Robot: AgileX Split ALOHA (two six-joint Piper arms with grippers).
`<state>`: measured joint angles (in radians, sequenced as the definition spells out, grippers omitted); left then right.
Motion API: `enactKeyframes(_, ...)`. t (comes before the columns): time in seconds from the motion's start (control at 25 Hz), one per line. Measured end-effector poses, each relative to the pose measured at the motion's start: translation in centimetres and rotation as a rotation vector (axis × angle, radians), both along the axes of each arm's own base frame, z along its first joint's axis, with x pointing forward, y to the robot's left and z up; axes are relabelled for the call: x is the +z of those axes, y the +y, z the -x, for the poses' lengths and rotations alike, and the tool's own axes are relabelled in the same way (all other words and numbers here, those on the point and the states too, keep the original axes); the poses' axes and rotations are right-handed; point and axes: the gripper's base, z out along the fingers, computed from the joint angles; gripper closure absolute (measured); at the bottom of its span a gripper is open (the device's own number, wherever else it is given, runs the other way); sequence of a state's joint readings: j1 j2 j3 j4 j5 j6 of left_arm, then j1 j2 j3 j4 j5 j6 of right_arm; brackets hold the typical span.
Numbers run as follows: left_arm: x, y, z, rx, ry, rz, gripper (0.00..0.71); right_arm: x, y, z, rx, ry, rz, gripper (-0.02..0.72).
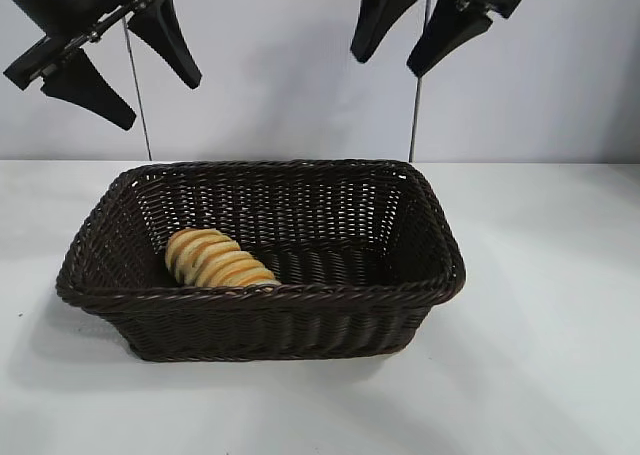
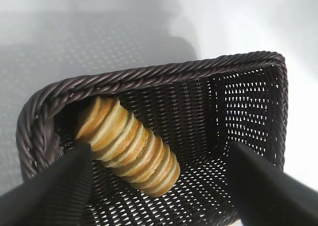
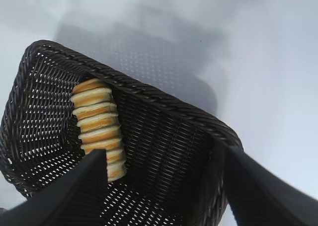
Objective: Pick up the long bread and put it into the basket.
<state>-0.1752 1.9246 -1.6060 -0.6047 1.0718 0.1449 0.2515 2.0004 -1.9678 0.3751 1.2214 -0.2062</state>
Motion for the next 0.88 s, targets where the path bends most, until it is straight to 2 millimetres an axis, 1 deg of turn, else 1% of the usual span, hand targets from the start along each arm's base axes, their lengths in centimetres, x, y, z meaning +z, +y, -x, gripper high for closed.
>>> enactKeyframes(0.88,-0.01,0.0,0.05,-0.003,0.004,0.0,0.168,-0.05,-0.01,0.12,0.005,0.012,0.003,0.218)
